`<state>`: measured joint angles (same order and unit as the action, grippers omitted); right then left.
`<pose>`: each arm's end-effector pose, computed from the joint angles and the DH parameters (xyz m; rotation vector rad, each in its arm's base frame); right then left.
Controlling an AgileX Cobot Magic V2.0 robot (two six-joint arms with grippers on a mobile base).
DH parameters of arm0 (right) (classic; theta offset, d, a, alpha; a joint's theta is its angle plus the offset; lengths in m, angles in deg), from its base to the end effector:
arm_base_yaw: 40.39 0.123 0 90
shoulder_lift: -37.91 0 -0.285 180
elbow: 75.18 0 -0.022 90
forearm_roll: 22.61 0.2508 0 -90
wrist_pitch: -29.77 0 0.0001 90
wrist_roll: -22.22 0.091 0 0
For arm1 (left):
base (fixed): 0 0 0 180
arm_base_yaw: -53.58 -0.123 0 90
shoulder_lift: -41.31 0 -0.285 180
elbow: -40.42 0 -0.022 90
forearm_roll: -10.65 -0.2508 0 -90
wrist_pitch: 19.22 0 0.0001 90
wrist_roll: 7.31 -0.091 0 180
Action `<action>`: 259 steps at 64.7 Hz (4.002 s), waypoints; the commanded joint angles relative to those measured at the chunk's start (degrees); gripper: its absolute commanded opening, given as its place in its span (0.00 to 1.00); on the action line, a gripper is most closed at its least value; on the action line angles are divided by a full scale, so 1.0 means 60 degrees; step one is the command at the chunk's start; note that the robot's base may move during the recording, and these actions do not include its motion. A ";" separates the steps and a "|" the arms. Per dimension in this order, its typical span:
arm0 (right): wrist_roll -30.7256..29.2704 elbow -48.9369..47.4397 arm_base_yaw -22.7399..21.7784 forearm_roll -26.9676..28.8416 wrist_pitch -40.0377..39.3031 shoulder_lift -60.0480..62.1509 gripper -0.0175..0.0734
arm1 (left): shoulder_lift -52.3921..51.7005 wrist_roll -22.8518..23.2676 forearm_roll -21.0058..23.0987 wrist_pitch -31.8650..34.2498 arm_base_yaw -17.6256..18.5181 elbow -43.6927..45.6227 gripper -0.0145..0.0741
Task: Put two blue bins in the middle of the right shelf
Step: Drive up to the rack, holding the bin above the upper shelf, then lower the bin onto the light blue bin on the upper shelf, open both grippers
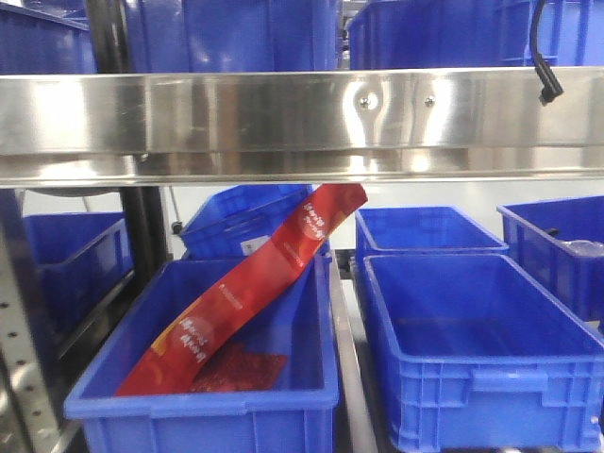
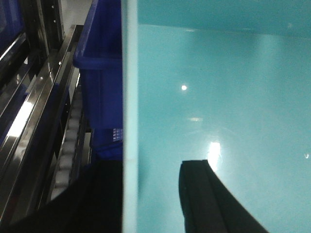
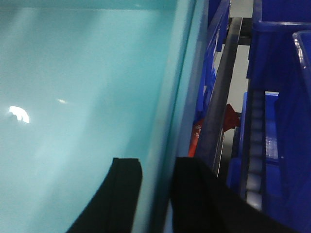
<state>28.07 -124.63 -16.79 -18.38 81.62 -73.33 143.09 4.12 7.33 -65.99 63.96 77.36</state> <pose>0.3618 0.1638 0.4902 -0.3018 1.9828 0.4186 0.3552 -0.0611 0.4950 -0.0071 1.9512 -0.1845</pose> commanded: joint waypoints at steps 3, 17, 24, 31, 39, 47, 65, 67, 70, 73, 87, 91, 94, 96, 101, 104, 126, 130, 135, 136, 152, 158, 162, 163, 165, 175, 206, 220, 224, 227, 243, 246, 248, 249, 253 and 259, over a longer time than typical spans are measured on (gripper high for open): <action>0.0072 -0.0136 -0.0043 -0.0167 -0.1008 0.0110 0.02 | -0.0257 -0.0341 0.0454 0.0546 0.0107 0.0173 0.04; 0.0072 -0.0136 -0.0043 -0.0167 -0.1008 0.0093 0.02 | -0.0257 -0.0341 0.0454 0.0546 0.0107 0.0173 0.04; 0.0072 -0.0136 -0.0043 -0.0167 -0.1008 0.0093 0.02 | -0.0257 -0.0341 0.0454 0.0546 0.0107 0.0173 0.04; 0.0072 -0.0136 -0.0043 -0.0167 -0.1008 0.0093 0.02 | -0.0257 -0.0341 0.0454 0.0546 0.0107 0.0173 0.04; 0.0072 -0.0136 -0.0043 -0.0167 -0.1008 0.0093 0.02 | -0.0257 -0.0341 0.0454 0.0546 0.0107 0.0173 0.04; 0.0072 -0.0136 -0.0043 -0.0167 -0.1008 0.0093 0.02 | -0.0257 -0.0341 0.0454 0.0546 0.0107 0.0173 0.04; 0.0072 -0.0136 -0.0043 -0.0167 -0.1008 0.0093 0.02 | -0.0257 -0.0341 0.0454 0.0546 0.0107 0.0173 0.04; 0.0072 -0.0136 -0.0043 -0.0167 -0.1008 0.0093 0.02 | -0.0257 -0.0341 0.0454 0.0546 0.0107 0.0173 0.04; 0.0072 -0.0136 -0.0043 -0.0167 -0.1008 0.0093 0.02 | -0.0257 -0.0341 0.0454 0.0546 0.0107 0.0173 0.04; 0.0072 -0.0136 -0.0043 -0.0167 -0.1008 0.0093 0.02 | -0.0257 -0.0341 0.0454 0.0546 0.0107 0.0173 0.04; 0.0072 -0.0136 -0.0043 -0.0167 -0.1008 0.0093 0.02 | -0.0257 -0.0341 0.0454 0.0546 0.0107 0.0173 0.04; 0.0072 -0.0136 -0.0043 -0.0148 -0.1008 0.0095 0.02 | -0.0257 -0.0341 0.0454 0.0546 0.0107 0.0173 0.04; 0.0072 -0.0136 -0.0043 -0.0148 -0.1008 0.0095 0.02 | -0.0257 -0.0341 0.0454 0.0546 0.0107 0.0173 0.04; 0.0072 -0.0136 -0.0043 -0.0148 -0.1008 0.0095 0.02 | -0.0257 -0.0341 0.0454 0.0546 0.0107 0.0173 0.04; 0.0072 -0.0136 -0.0043 -0.0148 -0.1008 0.0095 0.02 | -0.0257 -0.0341 0.0455 0.0596 0.0107 0.0173 0.04; 0.0072 -0.0136 -0.0043 -0.0148 -0.1008 0.0095 0.02 | -0.0257 -0.0341 0.0455 0.0709 0.0107 0.0173 0.04; 0.0072 -0.0136 -0.0025 0.0901 -0.0088 0.0016 0.02 | -0.0278 -0.0341 0.0418 -0.0770 0.0107 0.0173 0.04; 0.0072 -0.0136 -0.0025 0.0928 0.0351 -0.0094 0.02 | -0.0260 -0.0359 0.0305 -0.1365 0.0107 0.0173 0.04; 0.0072 -0.0136 -0.0025 0.0928 0.0864 -0.0319 0.02 | -0.0174 -0.0359 -0.0067 -0.1854 0.0107 0.0155 0.04; 0.0072 -0.0136 -0.0025 0.0928 0.0931 -0.0373 0.02 | -0.0155 -0.0359 -0.0145 -0.1917 0.0107 0.0155 0.04; 0.0072 -0.0136 -0.0006 0.1272 0.1045 -0.1386 0.02 | 0.0789 -0.0359 -0.1204 -0.2440 0.0107 0.0137 0.04; 0.0072 -0.0136 0.0010 0.1288 0.1062 -0.1703 0.02 | 0.1185 -0.0359 -0.1203 -0.2513 0.0107 0.0137 0.04; 0.0072 -0.0136 0.0010 0.1288 0.1062 -0.1870 0.02 | 0.1454 -0.0359 -0.1120 -0.2560 0.0107 0.0137 0.04; 0.0072 -0.0136 0.0010 0.1288 0.1062 -0.1893 0.02 | 0.1506 -0.0359 -0.1073 -0.2560 0.0107 0.0137 0.04; 0.0072 -0.0136 0.0010 0.1288 0.1062 -0.1958 0.02 | 0.1600 -0.0359 -0.0982 -0.2560 0.0107 0.0137 0.04; 0.0072 -0.0136 0.0010 0.1288 0.1096 -0.2047 0.02 | 0.1833 -0.0359 -0.0609 -0.2510 0.0107 0.0137 0.04; 0.0072 -0.0252 -0.0027 0.1176 0.1578 -0.1842 0.81 | 0.1800 -0.0359 -0.0568 -0.3140 0.0107 0.0137 0.86; 0.0072 -0.0700 -0.0176 0.0934 0.1707 -0.1189 0.81 | 0.0952 -0.0406 -0.0626 -0.3226 0.0107 0.0137 0.84; 0.0072 -0.0703 -0.0220 0.0725 0.1762 -0.0870 0.79 | 0.0576 -0.0617 -0.0639 -0.3268 0.0107 0.0137 0.84; 0.0072 -0.0703 -0.0281 0.0489 0.1834 -0.0572 0.74 | 0.0230 -0.0636 -0.0719 -0.3304 0.0107 0.0137 0.82; -0.0501 -0.0407 -0.0303 -0.0269 0.2624 0.0394 0.01 | -0.1260 -0.0636 -0.0794 -0.3815 0.0107 -0.0087 0.28; -0.0522 -0.0150 -0.0303 -0.0269 0.2566 0.0548 0.02 | -0.1613 -0.0636 -0.0794 -0.3715 0.0107 -0.0488 0.14; -0.0537 0.0055 -0.0303 -0.0317 0.2448 0.0635 0.01 | -0.1842 -0.0636 -0.0794 -0.3569 0.0107 -0.0819 0.04; -0.0537 0.0141 -0.0303 -0.0347 0.2389 0.0679 0.01 | -0.1934 -0.0636 -0.0809 -0.3504 0.0107 -0.0961 0.04; -0.0564 0.0618 -0.0303 -0.0489 0.2026 0.0879 0.01 | -0.2367 -0.0636 -0.0831 -0.3072 0.0107 -0.1716 0.04; -0.0615 0.1877 -0.0303 -0.0595 0.1064 0.1411 0.01 | -0.3243 -0.0636 -0.0886 -0.1858 0.0107 -0.3364 0.04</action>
<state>25.25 -117.78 -18.39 -20.64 92.59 -67.51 127.05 0.29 2.33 -82.44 64.28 62.52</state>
